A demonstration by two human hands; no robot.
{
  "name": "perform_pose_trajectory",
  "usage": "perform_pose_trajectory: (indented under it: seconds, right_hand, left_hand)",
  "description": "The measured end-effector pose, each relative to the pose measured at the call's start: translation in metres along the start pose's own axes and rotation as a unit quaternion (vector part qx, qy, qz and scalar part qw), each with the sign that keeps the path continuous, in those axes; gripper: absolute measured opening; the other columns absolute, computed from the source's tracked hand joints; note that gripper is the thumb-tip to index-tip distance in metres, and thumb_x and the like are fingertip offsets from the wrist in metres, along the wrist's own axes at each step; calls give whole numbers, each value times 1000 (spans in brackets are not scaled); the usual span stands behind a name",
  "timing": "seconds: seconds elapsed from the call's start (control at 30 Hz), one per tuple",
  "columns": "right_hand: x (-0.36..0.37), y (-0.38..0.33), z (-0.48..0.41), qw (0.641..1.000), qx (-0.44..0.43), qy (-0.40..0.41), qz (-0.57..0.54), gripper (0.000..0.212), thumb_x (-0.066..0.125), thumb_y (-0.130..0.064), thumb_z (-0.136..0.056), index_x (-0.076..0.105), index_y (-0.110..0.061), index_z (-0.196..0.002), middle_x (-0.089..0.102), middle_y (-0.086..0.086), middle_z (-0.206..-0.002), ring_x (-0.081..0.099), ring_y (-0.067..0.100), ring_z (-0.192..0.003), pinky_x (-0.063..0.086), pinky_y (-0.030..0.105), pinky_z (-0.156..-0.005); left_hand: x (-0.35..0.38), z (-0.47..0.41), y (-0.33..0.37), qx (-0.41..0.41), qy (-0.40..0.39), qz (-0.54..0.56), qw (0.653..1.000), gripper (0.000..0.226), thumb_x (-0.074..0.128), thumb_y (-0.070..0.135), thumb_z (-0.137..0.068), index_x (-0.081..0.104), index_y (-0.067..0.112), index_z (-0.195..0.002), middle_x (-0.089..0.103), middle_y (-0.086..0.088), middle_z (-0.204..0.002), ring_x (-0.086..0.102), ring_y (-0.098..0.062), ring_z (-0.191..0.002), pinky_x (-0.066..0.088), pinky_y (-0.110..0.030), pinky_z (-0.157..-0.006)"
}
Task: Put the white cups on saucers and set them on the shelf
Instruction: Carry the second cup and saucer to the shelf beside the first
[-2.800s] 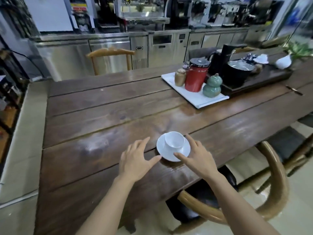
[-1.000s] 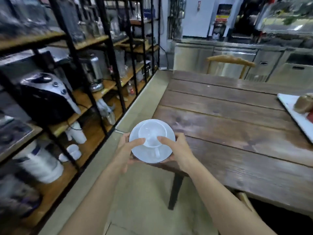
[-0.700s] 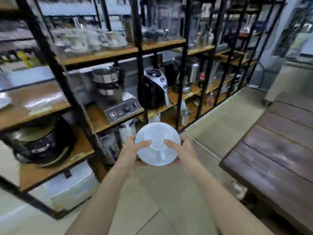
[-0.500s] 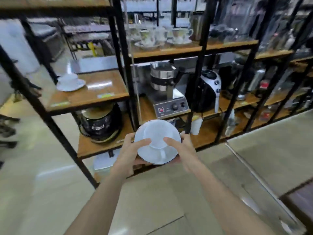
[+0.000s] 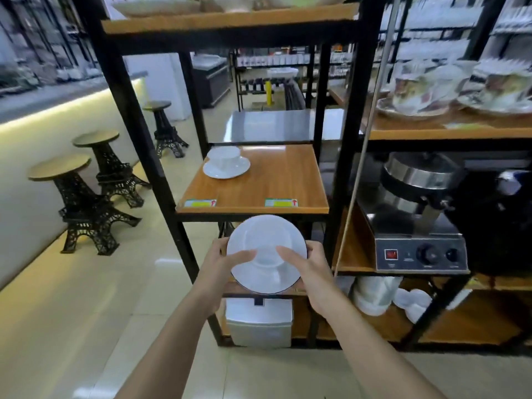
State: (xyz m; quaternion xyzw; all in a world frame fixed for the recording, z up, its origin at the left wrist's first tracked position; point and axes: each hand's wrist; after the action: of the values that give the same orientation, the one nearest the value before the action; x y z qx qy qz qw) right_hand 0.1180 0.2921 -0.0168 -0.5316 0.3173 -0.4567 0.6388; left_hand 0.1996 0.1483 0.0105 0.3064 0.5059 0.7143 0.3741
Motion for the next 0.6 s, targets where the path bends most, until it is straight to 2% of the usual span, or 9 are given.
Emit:
perform_pose_trajectory:
  seconds: [0.1, 0.2, 0.27, 0.33, 0.4, 0.47, 0.53, 0.6]
  right_hand:
    - [10, -20, -47, 1000, -16, 1, -6, 63, 76, -34, -73, 39, -19, -121, 54, -1, -113, 57, 14, -99, 59, 42, -77]
    - [18, -29, -80, 999, -23, 15, -17, 60, 77, -31, -74, 41, -20, -120, 55, -4, -113, 57, 12, -98, 59, 35, -67]
    - [22, -35, -102, 999, -29, 28, 2, 54, 75, -32, -76, 39, -22, -115, 54, -8, -105, 55, 8, -91, 54, 25, -68]
    - [24, -43, -126, 997, -44, 49, 25, 52, 74, -32, -77, 36, -23, -112, 52, -10, -99, 52, 3, -86, 44, 17, -66]
    - [25, -51, -148, 996, -52, 74, 27, 53, 74, -32, -77, 37, -20, -113, 52, -8, -99, 51, 2, -86, 41, 17, -66]
    - [26, -58, -168, 994, -49, 97, 22, 53, 72, -33, -78, 37, -18, -114, 50, -9, -97, 50, 2, -85, 42, 20, -68]
    - [26, -67, -184, 992, -33, 116, 31, 53, 72, -35, -78, 39, -17, -115, 51, -5, -100, 51, 5, -85, 43, 26, -70]
    - [24, -78, -198, 990, -28, 130, 37, 47, 69, -34, -80, 41, -16, -113, 52, -4, -99, 51, 8, -85, 43, 26, -69]
  left_hand:
    - [0, -42, 18, 20, 10, 14, 1000, 42, 70, 14, -80, 52, 17, -119, 59, -1, -110, 61, -18, -93, 55, -29, -48]
    - [1, -81, 31, 22, 3, 6, 1000, 42, 69, 14, -79, 59, 13, -120, 62, -5, -113, 60, -19, -95, 52, -23, -45]
    - [3, -108, 37, 15, 6, 2, 1000, 43, 70, 16, -77, 60, 11, -118, 62, -8, -115, 60, -24, -99, 56, -30, -50]
    - [5, -137, 42, 4, -4, 9, 1000, 51, 73, 19, -71, 59, 11, -119, 62, -10, -118, 60, -30, -104, 61, -44, -63]
    - [9, -161, 50, 0, -25, 12, 1000, 58, 75, 23, -65, 59, 12, -120, 63, -10, -120, 60, -33, -107, 61, -49, -70]
    - [13, -183, 61, -11, -44, 4, 999, 65, 77, 27, -61, 59, 14, -122, 63, -7, -120, 60, -31, -106, 61, -49, -71]
    - [18, -204, 72, -21, -59, 2, 998, 58, 78, 24, -66, 59, 15, -120, 64, -5, -117, 62, -26, -100, 61, -47, -72]
    - [25, -222, 86, -21, -71, 1, 997, 35, 76, 18, -72, 63, 15, -105, 65, -5, -109, 63, -22, -92, 60, -47, -73]
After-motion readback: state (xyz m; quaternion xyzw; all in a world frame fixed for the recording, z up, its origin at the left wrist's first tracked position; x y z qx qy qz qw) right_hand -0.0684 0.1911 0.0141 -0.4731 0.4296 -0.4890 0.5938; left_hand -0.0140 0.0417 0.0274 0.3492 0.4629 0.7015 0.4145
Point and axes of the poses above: each hand's wrist, its own z-axis away from the middle knuckle, its own x-axis out of the palm, y = z × x
